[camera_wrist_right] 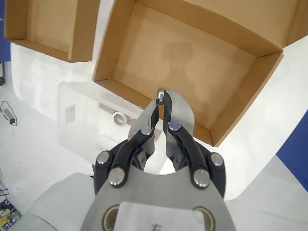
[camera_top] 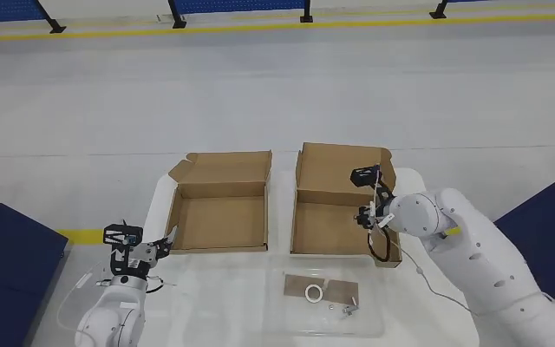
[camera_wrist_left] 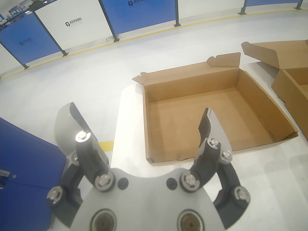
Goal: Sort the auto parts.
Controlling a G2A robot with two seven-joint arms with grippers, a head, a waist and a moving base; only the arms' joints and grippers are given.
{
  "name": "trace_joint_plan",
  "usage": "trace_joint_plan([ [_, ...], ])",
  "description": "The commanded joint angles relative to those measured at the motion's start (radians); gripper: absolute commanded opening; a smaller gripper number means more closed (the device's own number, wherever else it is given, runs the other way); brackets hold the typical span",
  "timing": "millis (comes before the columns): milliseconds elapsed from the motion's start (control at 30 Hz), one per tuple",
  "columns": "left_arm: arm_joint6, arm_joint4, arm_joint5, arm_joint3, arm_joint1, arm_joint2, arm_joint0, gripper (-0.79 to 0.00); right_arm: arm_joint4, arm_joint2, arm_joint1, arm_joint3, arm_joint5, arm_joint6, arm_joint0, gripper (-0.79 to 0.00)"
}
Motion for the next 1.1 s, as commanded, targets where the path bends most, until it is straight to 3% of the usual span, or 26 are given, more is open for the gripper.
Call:
trace_joint_plan([
  [0,0.000,0.000,0.000,0.000,0.000,0.000,0.000,0.000,-0.014,-0.058,-0.020,0.059,0.033,0.006,0.051,-0.785],
  [367,0.000,0.000,0.000,0.000,0.000,0.000,0.000,0.000,0.016,-0.291,-0.151,0.321,0.137,0.005,0.254,-0.785],
  [1067,0.000,0.000,0.000,0.000,0.000,0.000,0.000,0.000,0.016,-0.291,-0.151,0.321,0.137,0.005,0.254,-0.785],
])
